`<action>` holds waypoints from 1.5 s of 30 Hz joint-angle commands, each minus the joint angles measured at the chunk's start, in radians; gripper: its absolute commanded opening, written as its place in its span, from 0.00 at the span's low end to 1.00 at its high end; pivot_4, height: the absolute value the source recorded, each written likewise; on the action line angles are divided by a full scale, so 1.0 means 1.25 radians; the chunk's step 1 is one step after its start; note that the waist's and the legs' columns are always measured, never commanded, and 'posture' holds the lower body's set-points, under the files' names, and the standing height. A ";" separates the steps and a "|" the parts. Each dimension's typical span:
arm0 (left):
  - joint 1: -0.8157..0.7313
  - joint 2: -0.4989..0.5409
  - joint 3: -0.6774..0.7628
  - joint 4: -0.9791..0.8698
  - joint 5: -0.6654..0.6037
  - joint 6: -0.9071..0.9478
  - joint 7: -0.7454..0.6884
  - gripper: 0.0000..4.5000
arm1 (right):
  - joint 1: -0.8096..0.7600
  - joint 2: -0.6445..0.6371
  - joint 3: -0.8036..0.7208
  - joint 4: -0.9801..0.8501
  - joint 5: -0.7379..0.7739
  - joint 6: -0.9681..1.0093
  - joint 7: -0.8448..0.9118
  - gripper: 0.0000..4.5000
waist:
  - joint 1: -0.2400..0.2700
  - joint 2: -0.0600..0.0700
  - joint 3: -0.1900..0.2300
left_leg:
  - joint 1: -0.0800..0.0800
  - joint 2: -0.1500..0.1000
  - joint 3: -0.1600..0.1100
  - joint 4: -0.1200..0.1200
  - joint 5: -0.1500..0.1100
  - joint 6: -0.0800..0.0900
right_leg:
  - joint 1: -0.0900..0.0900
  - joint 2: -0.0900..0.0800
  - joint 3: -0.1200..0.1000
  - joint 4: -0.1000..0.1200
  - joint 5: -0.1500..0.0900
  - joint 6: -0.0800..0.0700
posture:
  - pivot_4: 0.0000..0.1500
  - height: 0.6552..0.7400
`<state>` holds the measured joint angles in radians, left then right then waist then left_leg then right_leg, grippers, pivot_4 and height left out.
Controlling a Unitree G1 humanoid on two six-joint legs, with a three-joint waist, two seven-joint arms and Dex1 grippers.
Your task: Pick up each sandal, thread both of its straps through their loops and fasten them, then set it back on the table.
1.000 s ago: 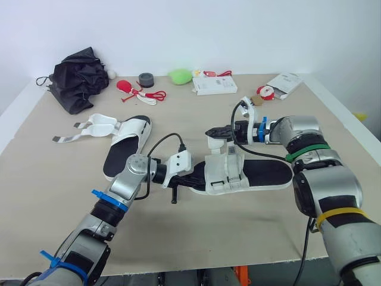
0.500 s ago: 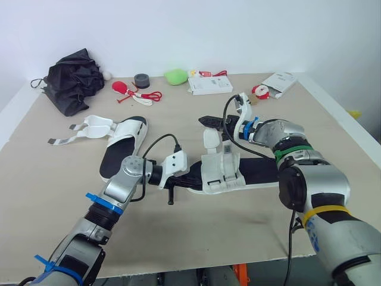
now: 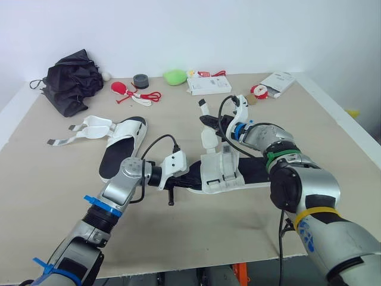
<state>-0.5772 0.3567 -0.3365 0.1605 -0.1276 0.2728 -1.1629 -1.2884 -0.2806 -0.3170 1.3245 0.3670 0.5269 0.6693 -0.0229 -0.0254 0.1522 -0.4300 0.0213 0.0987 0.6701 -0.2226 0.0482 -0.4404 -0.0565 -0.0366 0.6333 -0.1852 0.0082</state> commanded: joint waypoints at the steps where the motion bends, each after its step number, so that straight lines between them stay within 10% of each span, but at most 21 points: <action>1: 0.027 0.014 -0.024 0.012 0.016 0.029 0.002 0.00 | -0.012 -0.005 -0.016 -0.017 0.000 0.001 0.029 0.12 | 0.000 0.000 0.000 | 0.000 0.000 0.000 0.000 0.000 0.000 | 0.000 0.000 0.000 0.000 0.000 0.000 | 1.00 1.00; 14: 0.017 0.000 -0.034 0.028 0.011 0.021 0.009 0.00 | 0.025 -0.034 0.061 -0.112 -0.065 -0.100 0.189 0.02 | 0.000 0.000 0.000 | 0.000 0.000 0.001 0.000 0.000 0.000 | 0.000 0.000 0.000 0.000 0.000 0.000 | 1.00 1.00; 32: -0.034 -0.012 -0.043 0.111 0.020 -0.032 -0.035 0.00 | 0.420 -0.085 0.253 -1.001 -0.213 -0.584 0.169 0.02 | 0.004 0.001 0.001 | 0.000 0.000 0.001 0.002 0.001 -0.001 | 0.000 0.000 0.001 0.000 -0.001 0.007 | 1.00 1.00; 45: -0.046 -0.015 -0.043 0.119 0.024 -0.033 -0.048 0.00 | 0.461 -0.189 0.351 -0.878 -0.328 -1.013 0.179 0.02 | 0.004 0.001 0.001 | 0.003 0.000 0.002 0.002 0.003 -0.001 | 0.002 -0.001 0.001 0.000 -0.002 0.004 | 1.00 1.00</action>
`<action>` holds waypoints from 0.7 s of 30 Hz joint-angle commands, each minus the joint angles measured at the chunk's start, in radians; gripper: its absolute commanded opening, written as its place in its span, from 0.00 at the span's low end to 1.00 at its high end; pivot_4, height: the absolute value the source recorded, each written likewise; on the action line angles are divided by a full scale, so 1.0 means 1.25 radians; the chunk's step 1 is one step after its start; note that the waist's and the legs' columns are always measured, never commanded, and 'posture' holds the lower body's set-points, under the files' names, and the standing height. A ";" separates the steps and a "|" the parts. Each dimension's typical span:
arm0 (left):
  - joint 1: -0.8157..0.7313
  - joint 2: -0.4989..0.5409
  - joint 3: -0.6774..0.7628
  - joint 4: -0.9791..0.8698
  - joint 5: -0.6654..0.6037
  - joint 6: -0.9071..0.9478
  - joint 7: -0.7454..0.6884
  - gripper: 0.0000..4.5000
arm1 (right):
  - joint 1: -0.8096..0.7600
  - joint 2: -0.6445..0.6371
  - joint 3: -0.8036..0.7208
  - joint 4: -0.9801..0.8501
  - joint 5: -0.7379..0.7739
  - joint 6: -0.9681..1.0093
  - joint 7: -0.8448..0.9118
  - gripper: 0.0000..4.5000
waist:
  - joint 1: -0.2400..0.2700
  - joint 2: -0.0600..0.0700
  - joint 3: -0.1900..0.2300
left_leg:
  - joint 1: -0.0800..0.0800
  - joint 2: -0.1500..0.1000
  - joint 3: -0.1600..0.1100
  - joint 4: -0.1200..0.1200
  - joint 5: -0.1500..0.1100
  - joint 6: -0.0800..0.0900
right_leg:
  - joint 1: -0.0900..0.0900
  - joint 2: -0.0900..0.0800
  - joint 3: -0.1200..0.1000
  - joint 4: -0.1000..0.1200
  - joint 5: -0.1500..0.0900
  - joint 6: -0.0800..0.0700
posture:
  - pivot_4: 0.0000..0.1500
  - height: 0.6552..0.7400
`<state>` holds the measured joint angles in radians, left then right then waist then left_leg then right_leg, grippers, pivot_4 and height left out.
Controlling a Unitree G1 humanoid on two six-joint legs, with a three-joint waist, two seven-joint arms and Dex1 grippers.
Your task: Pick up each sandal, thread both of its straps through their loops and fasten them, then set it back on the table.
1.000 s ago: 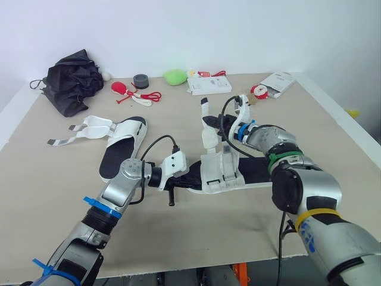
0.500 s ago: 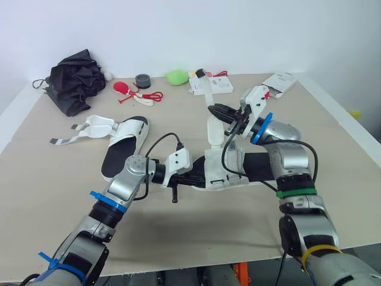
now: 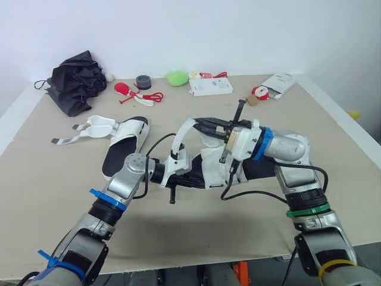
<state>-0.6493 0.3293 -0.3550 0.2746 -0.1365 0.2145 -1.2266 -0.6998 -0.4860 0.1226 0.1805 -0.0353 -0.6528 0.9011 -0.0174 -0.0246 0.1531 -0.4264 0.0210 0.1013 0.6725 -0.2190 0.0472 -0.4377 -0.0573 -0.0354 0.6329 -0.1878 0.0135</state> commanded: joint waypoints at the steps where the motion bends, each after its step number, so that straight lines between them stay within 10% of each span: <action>1: 0.013 0.008 -0.028 0.026 0.031 0.013 0.004 0.00 | -0.010 -0.030 0.002 0.061 -0.010 -0.086 -0.011 0.02 | 0.000 0.000 0.000 | 0.000 0.000 0.000 0.000 0.000 0.000 | 0.000 0.000 0.000 0.000 0.000 0.000 | 1.00 1.00; 21: 0.009 0.012 -0.025 0.033 0.032 0.009 0.001 0.00 | 0.007 -0.148 0.064 0.230 -0.056 -0.298 -0.046 0.08 | 0.000 -0.001 0.000 | 0.001 0.000 0.000 -0.002 0.000 0.000 | 0.001 0.001 0.000 0.000 -0.002 -0.002 | 1.00 1.00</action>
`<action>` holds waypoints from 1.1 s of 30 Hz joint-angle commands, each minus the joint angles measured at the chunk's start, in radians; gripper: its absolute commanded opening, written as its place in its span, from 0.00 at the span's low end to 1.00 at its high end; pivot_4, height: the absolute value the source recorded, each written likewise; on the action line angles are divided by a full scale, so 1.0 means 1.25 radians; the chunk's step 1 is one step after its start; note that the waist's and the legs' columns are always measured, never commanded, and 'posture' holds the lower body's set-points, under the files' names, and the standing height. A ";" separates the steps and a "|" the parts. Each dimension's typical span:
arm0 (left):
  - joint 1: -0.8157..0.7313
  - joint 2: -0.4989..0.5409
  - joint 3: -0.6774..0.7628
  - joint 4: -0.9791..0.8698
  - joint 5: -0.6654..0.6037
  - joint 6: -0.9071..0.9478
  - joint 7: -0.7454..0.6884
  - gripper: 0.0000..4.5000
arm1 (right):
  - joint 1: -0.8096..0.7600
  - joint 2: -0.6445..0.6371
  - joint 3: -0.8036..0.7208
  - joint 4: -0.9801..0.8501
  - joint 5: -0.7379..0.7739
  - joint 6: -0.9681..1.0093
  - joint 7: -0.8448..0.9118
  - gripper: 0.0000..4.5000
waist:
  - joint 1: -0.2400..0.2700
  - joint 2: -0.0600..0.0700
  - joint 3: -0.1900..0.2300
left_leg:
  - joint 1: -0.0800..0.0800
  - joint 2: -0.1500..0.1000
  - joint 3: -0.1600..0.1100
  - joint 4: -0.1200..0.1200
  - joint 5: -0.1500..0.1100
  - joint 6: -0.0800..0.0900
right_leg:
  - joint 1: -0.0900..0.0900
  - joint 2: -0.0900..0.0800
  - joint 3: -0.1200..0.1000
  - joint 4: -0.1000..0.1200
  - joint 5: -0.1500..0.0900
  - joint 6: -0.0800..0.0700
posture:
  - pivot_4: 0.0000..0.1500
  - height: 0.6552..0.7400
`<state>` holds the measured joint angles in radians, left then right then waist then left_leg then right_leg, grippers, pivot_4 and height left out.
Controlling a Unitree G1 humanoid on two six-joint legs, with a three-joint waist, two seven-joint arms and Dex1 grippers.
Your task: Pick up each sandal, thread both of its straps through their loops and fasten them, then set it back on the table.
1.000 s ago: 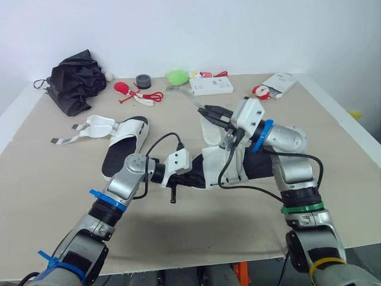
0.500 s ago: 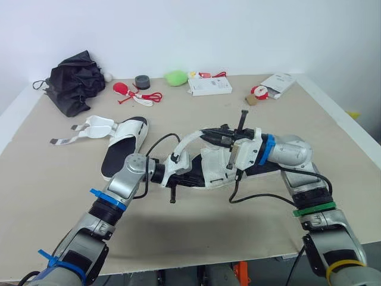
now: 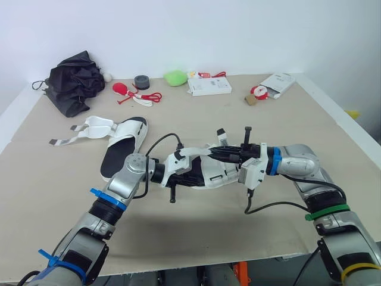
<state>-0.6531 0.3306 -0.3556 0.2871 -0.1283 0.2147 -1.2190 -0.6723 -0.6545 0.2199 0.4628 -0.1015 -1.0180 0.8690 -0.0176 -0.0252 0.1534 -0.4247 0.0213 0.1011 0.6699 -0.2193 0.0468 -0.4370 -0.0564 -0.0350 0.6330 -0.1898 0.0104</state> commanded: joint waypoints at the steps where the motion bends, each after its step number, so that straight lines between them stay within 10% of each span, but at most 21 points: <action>1: 0.012 0.011 -0.025 0.023 0.025 0.008 -0.006 0.00 | -0.017 -0.016 -0.012 0.009 -0.009 -0.009 -0.023 0.16 | 0.000 0.000 0.000 | 0.000 0.000 0.000 0.000 0.000 0.000 | 0.000 0.000 0.000 0.000 0.000 0.000 | 1.00 1.00; 5: 0.011 0.013 -0.025 0.024 0.026 0.006 -0.008 0.00 | -0.016 -0.021 -0.007 0.011 -0.010 -0.015 -0.029 0.58 | 0.000 0.000 0.000 | 0.000 0.000 0.000 0.000 0.000 0.000 | 0.000 0.000 0.000 0.000 0.000 0.000 | 1.00 1.00; 12: -0.003 0.007 -0.028 0.040 0.028 0.001 -0.013 0.00 | 0.015 -0.078 -0.002 -0.108 0.114 0.126 0.057 0.98 | 0.000 0.000 0.000 | 0.000 0.000 0.000 0.000 0.000 0.000 | 0.000 0.000 0.000 0.000 0.000 0.000 | 1.00 1.00; 24: -0.018 -0.003 -0.036 0.069 0.028 -0.019 -0.023 0.00 | 0.196 -0.446 -0.192 -0.662 0.910 1.305 0.182 0.98 | 0.018 -0.001 -0.001 | 0.001 0.005 -0.002 0.000 -0.001 -0.001 | 0.001 -0.002 -0.004 -0.002 0.000 -0.005 | 1.00 1.00; 33: -0.015 -0.014 -0.045 0.062 0.027 -0.023 -0.025 0.00 | 0.361 -0.350 -0.121 -0.799 0.787 1.376 0.025 0.98 | 0.023 -0.002 -0.001 | 0.000 0.005 -0.002 0.001 -0.002 -0.003 | 0.001 -0.002 -0.004 -0.002 -0.002 -0.004 | 1.00 1.00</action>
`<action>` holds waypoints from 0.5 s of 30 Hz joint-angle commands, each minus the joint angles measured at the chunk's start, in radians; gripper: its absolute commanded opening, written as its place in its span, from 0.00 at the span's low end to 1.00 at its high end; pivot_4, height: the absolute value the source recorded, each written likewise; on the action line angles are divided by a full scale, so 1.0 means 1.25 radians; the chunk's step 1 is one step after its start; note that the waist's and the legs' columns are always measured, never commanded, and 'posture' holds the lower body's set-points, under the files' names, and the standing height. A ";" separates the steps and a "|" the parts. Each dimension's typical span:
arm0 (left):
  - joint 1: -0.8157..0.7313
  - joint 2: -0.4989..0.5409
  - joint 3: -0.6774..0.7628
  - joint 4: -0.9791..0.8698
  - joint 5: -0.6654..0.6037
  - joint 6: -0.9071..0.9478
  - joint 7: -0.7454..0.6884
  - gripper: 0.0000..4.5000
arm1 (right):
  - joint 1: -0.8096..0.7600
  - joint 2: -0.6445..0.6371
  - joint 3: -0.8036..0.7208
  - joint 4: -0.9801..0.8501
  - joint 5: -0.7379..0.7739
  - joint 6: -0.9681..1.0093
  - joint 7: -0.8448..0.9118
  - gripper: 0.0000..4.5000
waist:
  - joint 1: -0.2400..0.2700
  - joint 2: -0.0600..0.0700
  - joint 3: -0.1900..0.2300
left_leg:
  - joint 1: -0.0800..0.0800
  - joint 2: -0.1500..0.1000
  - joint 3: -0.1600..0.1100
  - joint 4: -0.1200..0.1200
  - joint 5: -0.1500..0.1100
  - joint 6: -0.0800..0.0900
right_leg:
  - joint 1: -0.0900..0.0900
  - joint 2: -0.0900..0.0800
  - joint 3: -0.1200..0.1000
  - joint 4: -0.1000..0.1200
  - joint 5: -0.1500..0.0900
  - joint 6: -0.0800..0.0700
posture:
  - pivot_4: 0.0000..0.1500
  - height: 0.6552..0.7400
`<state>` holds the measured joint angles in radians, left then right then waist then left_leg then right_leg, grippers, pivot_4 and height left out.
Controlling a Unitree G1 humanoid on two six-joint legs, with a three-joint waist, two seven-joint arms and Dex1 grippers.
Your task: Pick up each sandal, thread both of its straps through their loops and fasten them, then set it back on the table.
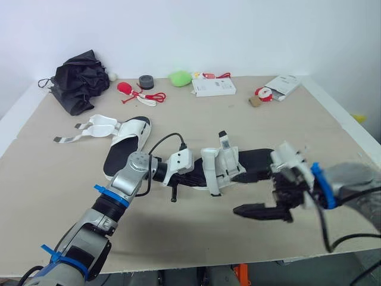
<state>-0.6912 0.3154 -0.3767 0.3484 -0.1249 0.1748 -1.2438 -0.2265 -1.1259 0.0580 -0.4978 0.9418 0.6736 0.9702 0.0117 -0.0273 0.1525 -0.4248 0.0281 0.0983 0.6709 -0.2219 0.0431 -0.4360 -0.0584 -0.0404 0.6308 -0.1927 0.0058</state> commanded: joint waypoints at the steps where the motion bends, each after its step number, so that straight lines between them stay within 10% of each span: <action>1: 0.017 -0.002 -0.029 0.011 0.025 0.009 -0.005 0.00 | 0.009 0.036 0.012 -0.032 -0.061 0.023 -0.062 0.98 | 0.000 0.000 0.000 | 0.000 -0.001 0.000 0.000 0.000 0.000 | 0.000 0.000 0.000 0.000 0.000 0.001 | 1.00 1.00; 15: 0.019 -0.006 -0.035 0.007 0.045 -0.013 -0.001 0.00 | -0.021 0.189 0.074 0.005 -0.219 0.041 -0.120 0.98 | 0.000 0.000 0.000 | -0.001 -0.001 -0.001 0.000 0.000 0.000 | 0.000 0.002 0.000 0.000 -0.001 0.003 | 1.00 1.00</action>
<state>-0.6888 0.3020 -0.3784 0.3435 -0.1073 0.1607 -1.2418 -0.2367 -0.8971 0.1563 -0.5009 0.6965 0.7410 0.8257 0.0120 -0.0279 0.1526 -0.4261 0.0262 0.0973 0.6712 -0.2221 0.0428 -0.4361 -0.0553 -0.0401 0.6306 -0.1936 0.0096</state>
